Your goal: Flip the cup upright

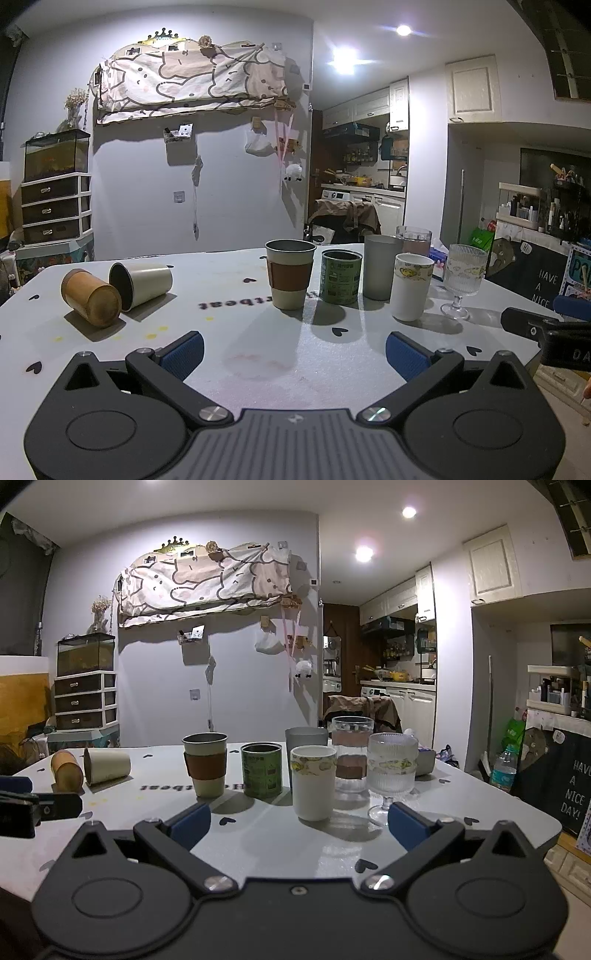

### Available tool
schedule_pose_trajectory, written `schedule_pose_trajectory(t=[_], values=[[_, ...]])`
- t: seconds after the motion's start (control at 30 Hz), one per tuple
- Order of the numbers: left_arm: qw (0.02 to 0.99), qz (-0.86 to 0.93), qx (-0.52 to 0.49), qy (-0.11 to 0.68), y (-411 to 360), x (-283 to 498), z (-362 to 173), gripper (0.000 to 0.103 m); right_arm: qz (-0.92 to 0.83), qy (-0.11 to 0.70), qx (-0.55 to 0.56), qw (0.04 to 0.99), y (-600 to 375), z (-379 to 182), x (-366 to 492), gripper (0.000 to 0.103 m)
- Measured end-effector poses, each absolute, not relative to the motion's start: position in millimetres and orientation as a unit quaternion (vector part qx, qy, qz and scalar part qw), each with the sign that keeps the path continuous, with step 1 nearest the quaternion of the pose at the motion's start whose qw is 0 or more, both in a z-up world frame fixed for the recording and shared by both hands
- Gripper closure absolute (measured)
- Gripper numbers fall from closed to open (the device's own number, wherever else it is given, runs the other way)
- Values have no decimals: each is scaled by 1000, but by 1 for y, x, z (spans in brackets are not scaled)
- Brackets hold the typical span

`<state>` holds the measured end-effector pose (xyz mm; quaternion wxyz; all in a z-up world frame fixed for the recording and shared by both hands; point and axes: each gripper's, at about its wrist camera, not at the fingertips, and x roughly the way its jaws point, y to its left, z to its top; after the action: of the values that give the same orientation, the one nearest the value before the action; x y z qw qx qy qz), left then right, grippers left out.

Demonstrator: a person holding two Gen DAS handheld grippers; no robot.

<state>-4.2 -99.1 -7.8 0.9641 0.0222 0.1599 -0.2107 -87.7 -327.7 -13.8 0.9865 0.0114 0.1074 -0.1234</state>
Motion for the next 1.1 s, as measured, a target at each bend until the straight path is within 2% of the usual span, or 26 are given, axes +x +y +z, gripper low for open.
schedule_pose_trajectory(t=[1.1], values=[[964, -212, 23, 160, -97, -8, -8, 0, -126, 110, 14, 986, -330, -13, -88, 0]])
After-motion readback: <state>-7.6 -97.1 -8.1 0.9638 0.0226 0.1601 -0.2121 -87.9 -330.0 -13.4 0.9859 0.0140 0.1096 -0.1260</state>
